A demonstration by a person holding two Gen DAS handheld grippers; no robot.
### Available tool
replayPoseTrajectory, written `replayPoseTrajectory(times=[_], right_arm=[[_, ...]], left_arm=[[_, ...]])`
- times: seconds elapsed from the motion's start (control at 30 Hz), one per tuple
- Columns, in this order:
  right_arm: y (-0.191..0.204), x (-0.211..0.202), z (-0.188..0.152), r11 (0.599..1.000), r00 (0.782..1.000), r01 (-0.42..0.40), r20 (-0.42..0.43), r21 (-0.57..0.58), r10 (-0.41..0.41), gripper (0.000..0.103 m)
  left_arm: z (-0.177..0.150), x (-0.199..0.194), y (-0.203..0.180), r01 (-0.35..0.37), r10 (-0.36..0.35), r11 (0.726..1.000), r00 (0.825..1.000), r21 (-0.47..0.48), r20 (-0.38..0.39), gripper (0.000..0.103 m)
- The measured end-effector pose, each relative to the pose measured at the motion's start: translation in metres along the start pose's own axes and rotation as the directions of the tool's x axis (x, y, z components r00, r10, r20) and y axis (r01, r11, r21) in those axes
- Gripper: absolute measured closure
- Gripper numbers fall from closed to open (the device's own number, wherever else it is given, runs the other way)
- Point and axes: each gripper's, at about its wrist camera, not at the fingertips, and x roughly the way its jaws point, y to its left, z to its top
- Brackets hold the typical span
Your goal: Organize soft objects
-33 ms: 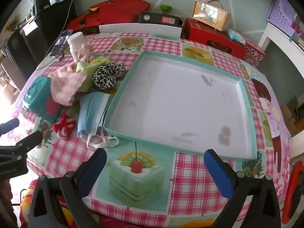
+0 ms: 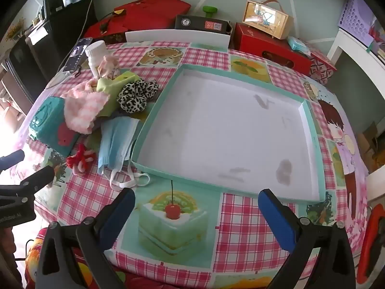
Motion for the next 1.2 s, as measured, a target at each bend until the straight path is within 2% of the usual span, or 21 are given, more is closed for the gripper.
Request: replayPoseTrajectory(times=[1.0, 1.2], right_arm=[[-0.0052, -0.0034, -0.0004, 1.000, 1.000, 0.022, 0.022, 0.012, -0.023, 0.000], [-0.0062, -0.0049, 0.0002, 0.999, 0.998, 0.050, 0.036, 0.007, -0.050, 0.000]], left_arm=[[-0.0029, 0.0022, -0.0011, 0.001, -0.001, 1.000, 1.000, 0.003, -0.013, 0.000], [-0.0029, 0.0023, -0.0014, 0.001, -0.001, 1.000, 1.000, 0.002, -0.013, 0.000]])
